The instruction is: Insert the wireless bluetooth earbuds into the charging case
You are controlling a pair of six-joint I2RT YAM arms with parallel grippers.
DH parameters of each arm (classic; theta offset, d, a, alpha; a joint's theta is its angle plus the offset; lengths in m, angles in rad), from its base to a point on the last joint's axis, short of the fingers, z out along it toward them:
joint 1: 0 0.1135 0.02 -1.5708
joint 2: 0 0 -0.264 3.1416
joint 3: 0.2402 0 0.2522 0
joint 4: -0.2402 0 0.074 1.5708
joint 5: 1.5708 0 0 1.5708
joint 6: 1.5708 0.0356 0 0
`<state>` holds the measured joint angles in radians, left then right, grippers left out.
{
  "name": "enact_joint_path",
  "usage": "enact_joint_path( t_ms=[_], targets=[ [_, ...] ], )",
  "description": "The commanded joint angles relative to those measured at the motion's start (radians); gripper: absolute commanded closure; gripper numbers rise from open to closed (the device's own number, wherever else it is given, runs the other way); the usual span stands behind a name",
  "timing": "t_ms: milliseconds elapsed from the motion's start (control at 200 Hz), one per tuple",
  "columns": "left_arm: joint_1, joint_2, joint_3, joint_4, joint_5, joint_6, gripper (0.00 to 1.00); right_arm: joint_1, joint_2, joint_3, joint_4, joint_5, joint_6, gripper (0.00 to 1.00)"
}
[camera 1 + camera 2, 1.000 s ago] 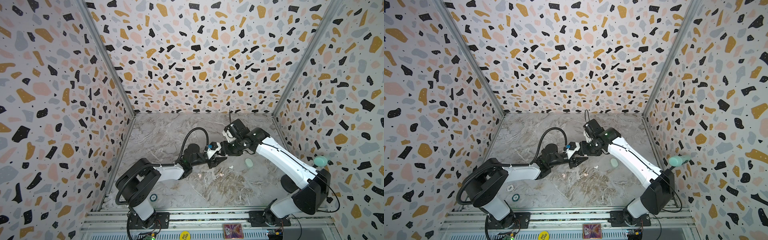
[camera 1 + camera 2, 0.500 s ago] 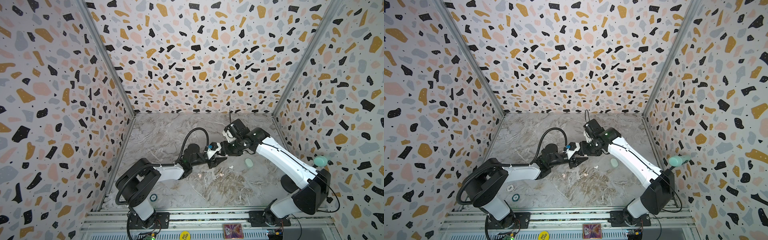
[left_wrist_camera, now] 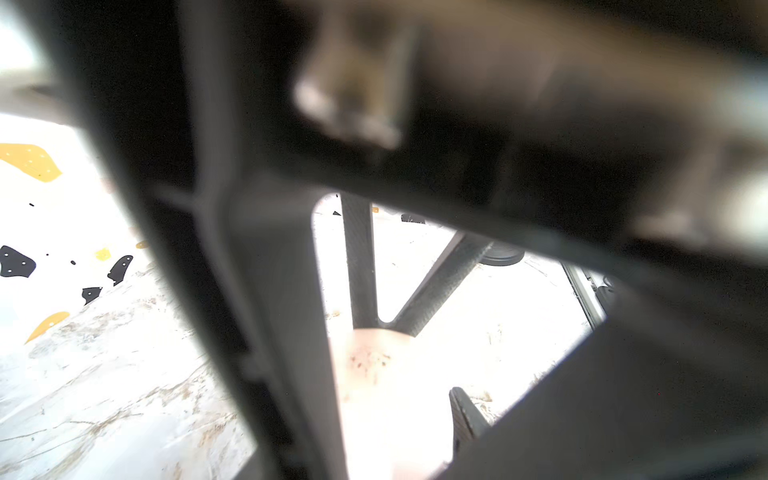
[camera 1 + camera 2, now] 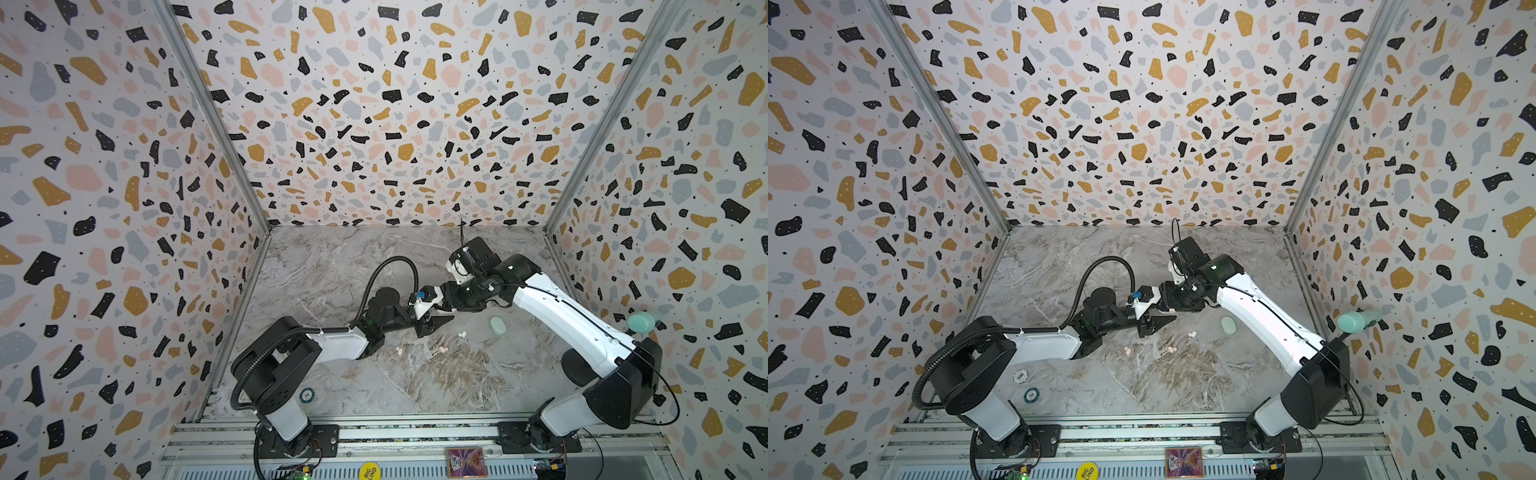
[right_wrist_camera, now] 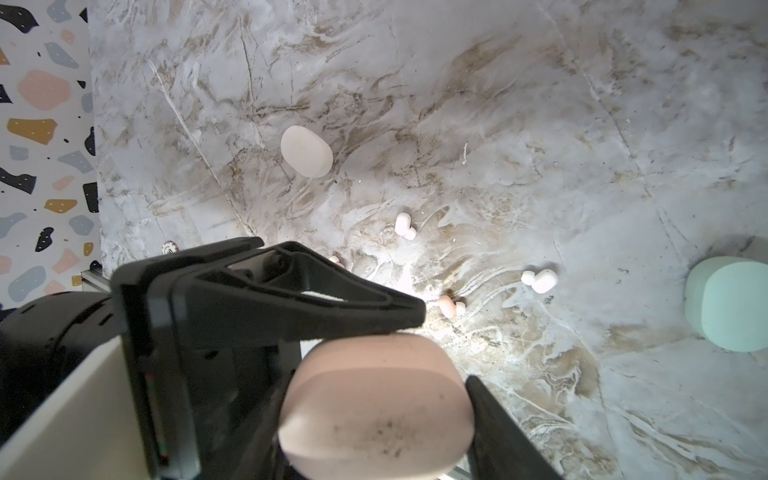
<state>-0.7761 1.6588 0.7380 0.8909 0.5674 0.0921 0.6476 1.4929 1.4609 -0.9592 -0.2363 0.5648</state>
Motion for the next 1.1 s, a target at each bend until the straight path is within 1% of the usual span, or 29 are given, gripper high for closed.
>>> enact_joint_path(
  t_ms=[0,416,691,801,1096],
  targets=[
    [-0.008,-0.014,0.021,-0.004,0.005,0.023,0.47,0.007,-0.036,0.049,0.017,-0.049,0.003,0.40],
    [-0.008,-0.011,0.021,0.004,0.008,0.016,0.58,0.008,-0.032,0.056,0.020,-0.058,0.001,0.40],
    [-0.007,-0.013,0.023,0.016,0.025,0.002,0.61,0.010,-0.029,0.041,0.022,-0.071,0.000,0.40],
    [-0.007,-0.014,0.019,0.035,0.032,-0.016,0.61,0.010,-0.035,0.035,0.022,-0.070,0.001,0.37],
    [-0.008,-0.029,-0.012,0.075,0.052,-0.070,0.61,0.004,-0.074,0.033,0.028,-0.070,0.009,0.24]
  ],
)
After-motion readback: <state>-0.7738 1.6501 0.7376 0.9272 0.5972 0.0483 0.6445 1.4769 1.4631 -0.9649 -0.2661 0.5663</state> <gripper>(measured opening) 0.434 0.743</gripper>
